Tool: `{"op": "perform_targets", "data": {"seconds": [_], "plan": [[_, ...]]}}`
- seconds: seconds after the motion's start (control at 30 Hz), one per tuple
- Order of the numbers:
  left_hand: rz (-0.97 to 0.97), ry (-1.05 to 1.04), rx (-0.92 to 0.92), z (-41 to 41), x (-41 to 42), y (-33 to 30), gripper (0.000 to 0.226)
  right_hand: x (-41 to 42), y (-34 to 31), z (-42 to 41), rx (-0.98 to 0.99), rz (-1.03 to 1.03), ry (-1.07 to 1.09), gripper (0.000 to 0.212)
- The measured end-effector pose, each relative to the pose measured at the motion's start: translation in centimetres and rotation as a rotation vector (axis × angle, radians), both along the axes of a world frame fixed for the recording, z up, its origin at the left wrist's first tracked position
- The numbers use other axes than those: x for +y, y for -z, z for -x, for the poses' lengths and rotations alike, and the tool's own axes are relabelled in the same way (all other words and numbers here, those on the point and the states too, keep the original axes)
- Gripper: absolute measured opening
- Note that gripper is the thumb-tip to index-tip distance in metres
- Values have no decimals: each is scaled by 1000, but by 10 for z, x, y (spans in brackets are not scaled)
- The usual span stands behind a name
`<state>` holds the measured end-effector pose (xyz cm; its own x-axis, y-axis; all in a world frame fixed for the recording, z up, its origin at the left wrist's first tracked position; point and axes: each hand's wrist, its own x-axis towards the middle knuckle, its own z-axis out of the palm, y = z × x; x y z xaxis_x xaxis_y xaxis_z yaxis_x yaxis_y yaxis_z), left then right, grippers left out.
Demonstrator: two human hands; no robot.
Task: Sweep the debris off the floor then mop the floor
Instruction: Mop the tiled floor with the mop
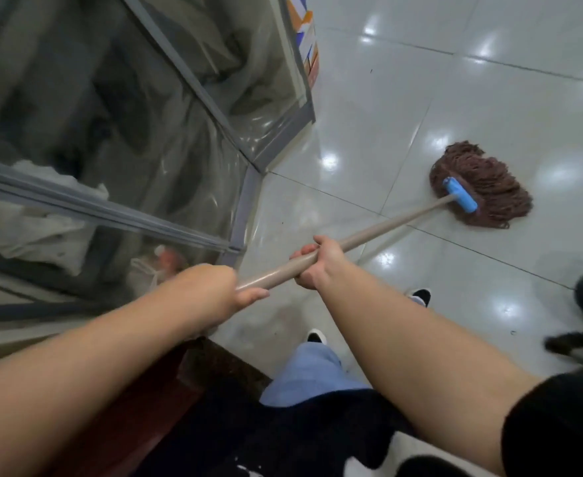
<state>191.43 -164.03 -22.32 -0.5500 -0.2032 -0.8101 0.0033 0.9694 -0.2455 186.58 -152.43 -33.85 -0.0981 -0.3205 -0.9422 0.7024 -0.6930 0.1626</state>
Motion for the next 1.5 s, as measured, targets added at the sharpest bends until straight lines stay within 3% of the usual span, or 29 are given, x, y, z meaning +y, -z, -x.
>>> {"op": "perform_targets", "data": {"seconds": [0.23, 0.53, 0.73, 0.87, 1.0, 1.1, 1.3, 1.4, 1.5], "plan": [[-37, 40, 52, 88, 79, -62, 45, 95, -51, 89, 98, 65, 130, 35], [-161, 260, 176, 194, 210, -64, 49, 246, -75, 176, 225, -6, 404, 36], [-278, 355, 219, 265, 281, -37, 51, 330, -57, 229, 248, -106, 543, 35], [-378, 325, 94, 308, 344, 23, 52, 387, -25, 255, 162, -256, 470, 27], [-406, 440, -81, 350, 399, 76, 48, 414, 5, 273, 82, -307, 313, 38], [-378, 422, -132, 412, 389, 97, 41, 421, 19, 291, 91, -331, 276, 51], [-270, 453, -114, 564, 377, 83, 48, 409, 28, 358, 19, -340, 285, 52], [-227, 501, -169, 600, 412, 73, 47, 407, 29, 390, 18, -290, 250, 54], [-152, 484, -273, 620, 436, 69, 52, 423, 39, 411, 22, -248, 389, 54]]}}
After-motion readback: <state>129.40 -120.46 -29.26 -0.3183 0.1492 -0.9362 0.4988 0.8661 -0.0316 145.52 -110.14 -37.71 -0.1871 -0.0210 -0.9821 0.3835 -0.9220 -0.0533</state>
